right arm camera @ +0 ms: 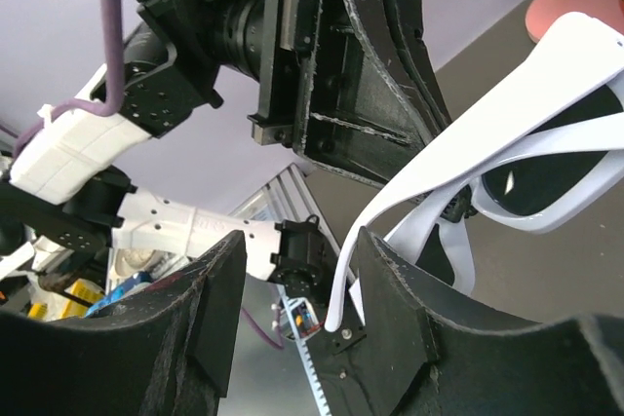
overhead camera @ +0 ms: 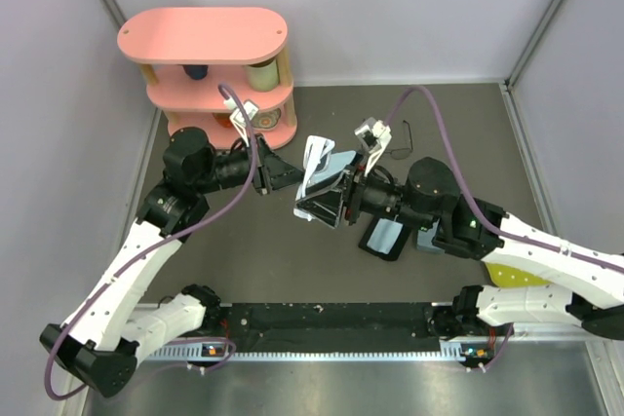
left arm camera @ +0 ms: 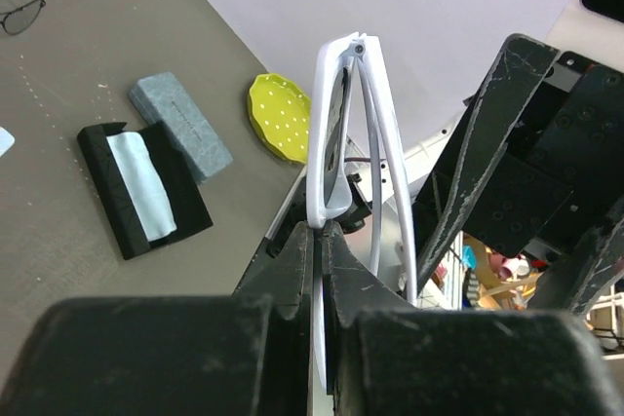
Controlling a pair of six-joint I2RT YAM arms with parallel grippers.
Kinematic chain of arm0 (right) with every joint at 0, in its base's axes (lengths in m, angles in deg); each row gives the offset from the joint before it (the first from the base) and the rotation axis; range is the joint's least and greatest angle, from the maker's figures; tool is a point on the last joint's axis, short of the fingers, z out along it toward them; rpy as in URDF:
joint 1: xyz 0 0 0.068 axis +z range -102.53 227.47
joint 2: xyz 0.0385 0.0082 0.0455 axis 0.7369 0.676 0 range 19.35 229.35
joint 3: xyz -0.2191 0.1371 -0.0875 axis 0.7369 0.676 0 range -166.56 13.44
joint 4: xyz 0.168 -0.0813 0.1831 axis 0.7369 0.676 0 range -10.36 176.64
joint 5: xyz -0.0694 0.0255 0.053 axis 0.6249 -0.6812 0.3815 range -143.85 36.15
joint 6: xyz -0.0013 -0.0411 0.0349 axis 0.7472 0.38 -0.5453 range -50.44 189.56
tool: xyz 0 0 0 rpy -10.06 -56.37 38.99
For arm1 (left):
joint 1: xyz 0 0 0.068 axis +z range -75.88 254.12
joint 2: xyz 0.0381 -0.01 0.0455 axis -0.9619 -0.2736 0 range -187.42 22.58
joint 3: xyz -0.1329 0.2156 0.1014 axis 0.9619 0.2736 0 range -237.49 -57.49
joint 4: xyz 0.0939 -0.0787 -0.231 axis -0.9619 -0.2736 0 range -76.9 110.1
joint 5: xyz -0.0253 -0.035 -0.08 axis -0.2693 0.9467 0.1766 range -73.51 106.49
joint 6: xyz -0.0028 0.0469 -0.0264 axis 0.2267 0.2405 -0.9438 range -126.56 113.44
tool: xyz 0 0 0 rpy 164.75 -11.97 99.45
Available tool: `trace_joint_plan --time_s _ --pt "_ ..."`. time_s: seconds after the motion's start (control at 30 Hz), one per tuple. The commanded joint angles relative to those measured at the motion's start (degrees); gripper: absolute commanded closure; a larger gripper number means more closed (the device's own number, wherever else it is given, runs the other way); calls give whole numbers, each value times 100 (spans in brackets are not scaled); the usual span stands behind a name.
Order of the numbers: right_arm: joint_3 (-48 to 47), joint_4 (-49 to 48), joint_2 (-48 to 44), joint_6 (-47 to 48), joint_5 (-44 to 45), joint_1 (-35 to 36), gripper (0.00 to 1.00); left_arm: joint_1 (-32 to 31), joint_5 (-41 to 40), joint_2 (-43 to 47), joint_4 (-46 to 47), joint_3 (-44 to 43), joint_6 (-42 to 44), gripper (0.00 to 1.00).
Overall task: Organize the sunglasses
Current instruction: Adjust the sunglasses on the table.
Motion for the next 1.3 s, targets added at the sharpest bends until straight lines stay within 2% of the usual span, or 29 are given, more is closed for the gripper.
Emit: trace_joint_plan --time_s 0.0,0.23,0.43,0.53,0.67,0.8,0.87,1.0,1.1,1.27 --pt "94 -1088 -252 -152 -144 11 51 -64 27 98 55 102 442 100" --pt "191 -1625 -481 -108 5 11 51 -64 97 238 -156 296 802 100" --pt "165 -1740 -586 129 566 2 51 -64 89 370 -288 533 978 100" --pt "-89 -1258 -464 287 804 11 51 -64 -271 353 -622 507 978 100" --pt "-503 120 -191 420 1015 11 54 -64 -982 142 -1482 52 777 100" --pt "-100 352 -156 209 1200 11 53 -64 -1414 62 -1923 -249 574 100" --pt "103 335 -95 138 1148 11 56 -64 -1239 80 -1827 -293 521 100" --pt "174 20 151 199 736 11 71 -64 -756 -8 -1695 -355 460 100" --pt "262 -210 248 235 770 11 79 -64 -282 -26 -1484 -346 389 100" --pt "393 -333 337 174 955 -59 84 -64 491 71 -775 -258 109 100"
